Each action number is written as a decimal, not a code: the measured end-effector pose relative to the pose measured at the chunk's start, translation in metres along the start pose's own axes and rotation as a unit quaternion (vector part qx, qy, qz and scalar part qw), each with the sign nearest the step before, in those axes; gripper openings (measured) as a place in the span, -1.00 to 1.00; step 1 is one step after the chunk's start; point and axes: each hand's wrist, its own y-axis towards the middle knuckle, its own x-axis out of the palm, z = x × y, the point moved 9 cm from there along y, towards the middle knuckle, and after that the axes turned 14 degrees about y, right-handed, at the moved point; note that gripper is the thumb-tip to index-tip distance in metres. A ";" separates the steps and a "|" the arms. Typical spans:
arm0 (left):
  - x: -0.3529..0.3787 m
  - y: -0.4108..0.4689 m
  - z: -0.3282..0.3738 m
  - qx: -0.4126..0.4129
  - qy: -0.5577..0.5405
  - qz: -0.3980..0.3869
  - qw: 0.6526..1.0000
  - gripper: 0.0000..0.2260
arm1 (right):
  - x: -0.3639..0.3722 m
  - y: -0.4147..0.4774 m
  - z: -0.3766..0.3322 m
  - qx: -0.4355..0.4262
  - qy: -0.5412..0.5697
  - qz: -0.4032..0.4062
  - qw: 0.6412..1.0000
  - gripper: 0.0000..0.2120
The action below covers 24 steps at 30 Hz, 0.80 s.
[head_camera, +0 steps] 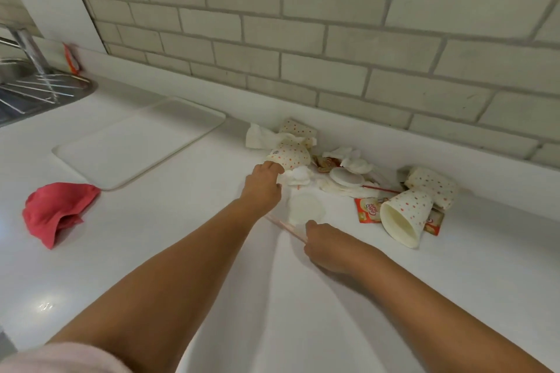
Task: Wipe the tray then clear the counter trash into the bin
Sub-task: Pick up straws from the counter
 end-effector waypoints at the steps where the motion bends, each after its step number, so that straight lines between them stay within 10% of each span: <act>1: 0.006 0.002 0.002 0.000 0.018 -0.019 1.000 -0.65 | -0.007 -0.004 0.008 -0.005 0.010 -0.004 1.000 -0.87; 14: 0.003 -0.007 0.020 -0.016 -0.009 -0.029 0.999 -0.84 | -0.035 -0.013 0.044 -0.036 0.223 0.064 0.972 -0.73; 24: 0.046 -0.024 0.038 -0.064 0.022 -0.146 0.987 -0.13 | -0.044 0.015 0.054 0.041 0.180 0.165 0.969 -0.71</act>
